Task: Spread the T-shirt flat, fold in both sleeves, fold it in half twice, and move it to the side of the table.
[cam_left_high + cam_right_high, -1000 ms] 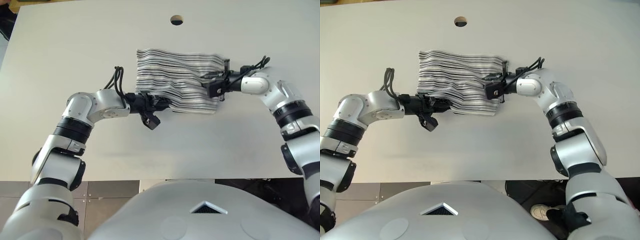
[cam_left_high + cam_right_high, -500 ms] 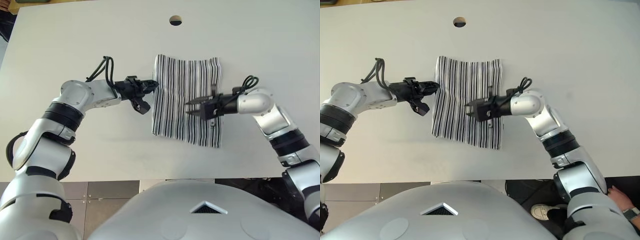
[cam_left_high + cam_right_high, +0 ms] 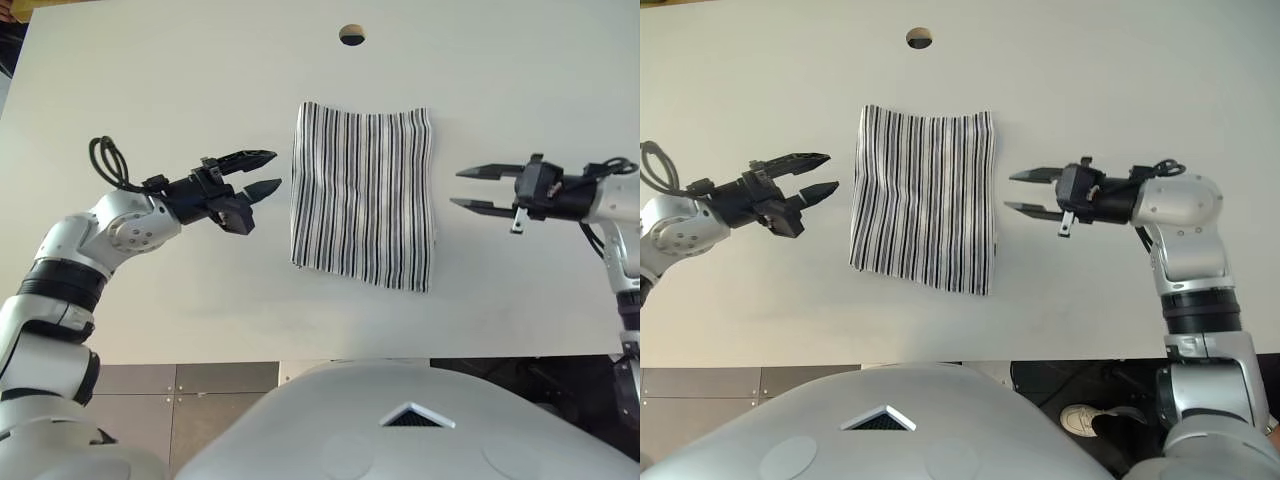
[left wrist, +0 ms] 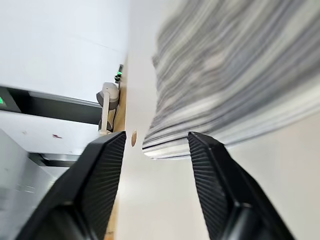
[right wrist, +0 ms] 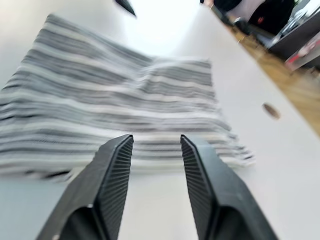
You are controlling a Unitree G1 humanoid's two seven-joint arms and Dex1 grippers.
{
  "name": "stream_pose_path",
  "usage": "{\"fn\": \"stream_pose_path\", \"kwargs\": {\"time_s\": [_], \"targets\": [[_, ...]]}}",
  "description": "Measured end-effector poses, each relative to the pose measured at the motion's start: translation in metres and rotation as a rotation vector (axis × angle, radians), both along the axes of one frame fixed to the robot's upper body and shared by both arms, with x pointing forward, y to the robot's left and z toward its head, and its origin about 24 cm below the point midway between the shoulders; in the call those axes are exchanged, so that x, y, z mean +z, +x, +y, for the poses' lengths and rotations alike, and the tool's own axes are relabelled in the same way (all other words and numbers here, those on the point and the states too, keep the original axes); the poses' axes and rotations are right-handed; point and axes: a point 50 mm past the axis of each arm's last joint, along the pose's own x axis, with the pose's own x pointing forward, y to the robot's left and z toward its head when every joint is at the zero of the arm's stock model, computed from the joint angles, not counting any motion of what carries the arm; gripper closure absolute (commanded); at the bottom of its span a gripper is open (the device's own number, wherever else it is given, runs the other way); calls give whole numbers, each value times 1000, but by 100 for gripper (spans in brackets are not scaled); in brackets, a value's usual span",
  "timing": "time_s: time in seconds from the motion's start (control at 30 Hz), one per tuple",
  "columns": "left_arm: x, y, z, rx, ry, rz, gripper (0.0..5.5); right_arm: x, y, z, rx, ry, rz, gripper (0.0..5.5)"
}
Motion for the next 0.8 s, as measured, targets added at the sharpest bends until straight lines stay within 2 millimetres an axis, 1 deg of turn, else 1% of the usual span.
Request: {"fn": "stream_pose_path", "kwargs": {"time_s": [0.07, 0.1, 0.17, 0.2, 0.27, 0.37, 0.47, 0.6, 0.8], "targets": [[-2, -17, 23, 11, 82, 143, 248, -11, -19, -14, 41, -139, 24, 290], [-6, -23, 24, 2, 91, 191, 230, -13, -22, -14, 72, -188, 8, 290], [-14, -31, 19, -43, 106, 252, 226, -18, -27, -10, 153, -284, -65, 290], [-19, -33, 14, -60, 106, 280, 226, -24, -31, -6, 206, -337, -115, 290], [-28, -37, 7, -88, 104, 319, 226, -28, -34, -1, 263, -367, -217, 290], [-39, -40, -4, -127, 104, 344, 226, -32, -33, 14, 330, -372, -397, 290], [-43, -40, -13, -150, 82, 333, 226, -38, -33, 27, 369, -346, -499, 290], [-47, -41, -28, -193, 42, 323, 226, -44, -31, 42, 388, -298, -553, 290], [-50, -41, -42, -224, 9, 318, 226, -49, -22, 58, 408, -267, -597, 290]]}}
